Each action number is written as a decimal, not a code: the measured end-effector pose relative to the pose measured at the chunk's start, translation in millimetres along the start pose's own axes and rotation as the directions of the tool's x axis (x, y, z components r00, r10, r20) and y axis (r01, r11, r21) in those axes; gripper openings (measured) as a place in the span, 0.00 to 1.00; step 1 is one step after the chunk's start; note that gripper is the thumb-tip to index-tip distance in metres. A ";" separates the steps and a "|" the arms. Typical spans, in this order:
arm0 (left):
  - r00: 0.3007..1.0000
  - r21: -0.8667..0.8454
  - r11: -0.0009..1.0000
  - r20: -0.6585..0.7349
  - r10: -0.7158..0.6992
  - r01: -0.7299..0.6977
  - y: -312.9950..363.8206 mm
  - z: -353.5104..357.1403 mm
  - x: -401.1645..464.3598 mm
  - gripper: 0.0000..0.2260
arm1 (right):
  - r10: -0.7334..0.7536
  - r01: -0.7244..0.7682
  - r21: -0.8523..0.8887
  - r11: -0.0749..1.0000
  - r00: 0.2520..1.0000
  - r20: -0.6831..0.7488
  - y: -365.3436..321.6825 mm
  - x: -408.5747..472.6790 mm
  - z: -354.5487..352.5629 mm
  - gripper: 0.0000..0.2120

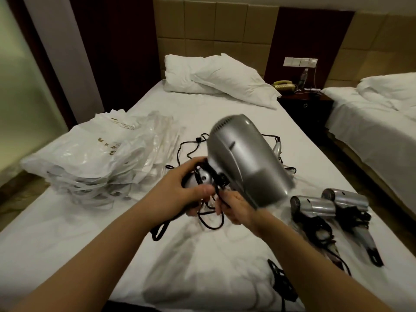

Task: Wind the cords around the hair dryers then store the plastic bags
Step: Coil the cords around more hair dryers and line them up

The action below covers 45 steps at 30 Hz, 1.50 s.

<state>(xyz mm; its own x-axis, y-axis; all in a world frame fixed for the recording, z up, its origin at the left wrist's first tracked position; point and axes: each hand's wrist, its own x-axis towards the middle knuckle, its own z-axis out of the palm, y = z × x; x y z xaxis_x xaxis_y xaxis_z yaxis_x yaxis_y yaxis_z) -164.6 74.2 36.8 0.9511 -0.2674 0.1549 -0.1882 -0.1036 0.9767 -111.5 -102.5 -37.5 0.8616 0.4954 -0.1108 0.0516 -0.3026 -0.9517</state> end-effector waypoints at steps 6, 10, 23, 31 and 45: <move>0.948 -0.068 0.996 -0.310 -0.077 0.059 -2.8 -6.1 14.8 0.12 | 0.101 -0.082 -0.180 0.980 0.990 0.099 -7.7 -20.4 5.5 0.18; 0.924 0.082 0.978 -0.351 -0.152 0.192 -12.7 -9.5 20.1 0.25 | 0.210 -0.160 -0.314 0.936 0.969 0.130 -11.4 -21.8 8.4 0.11; 0.984 0.825 0.536 -0.162 -0.078 0.179 -36.7 -0.5 17.4 0.24 | 0.045 0.136 -0.883 0.450 0.984 0.175 -45.1 -42.2 24.1 0.11; 0.996 0.997 0.057 0.057 -0.074 -0.053 -38.2 13.1 11.0 0.19 | -0.169 0.077 -0.970 0.231 0.985 0.038 -100.0 -41.7 -11.8 0.12; 0.904 0.787 0.532 0.417 -0.087 -0.312 -11.2 5.2 -17.2 0.22 | -0.013 0.006 -0.570 0.821 1.000 -0.009 -61.3 -9.8 -63.3 0.18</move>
<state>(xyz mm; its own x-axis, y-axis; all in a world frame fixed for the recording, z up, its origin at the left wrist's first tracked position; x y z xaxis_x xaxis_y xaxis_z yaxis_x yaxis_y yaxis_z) -180.1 75.0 22.5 0.7744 -0.6327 -0.0074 -0.5896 -0.7258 0.3544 -91.2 -140.4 40.0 0.8653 0.4920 -0.0957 0.3353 -0.7102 -0.6190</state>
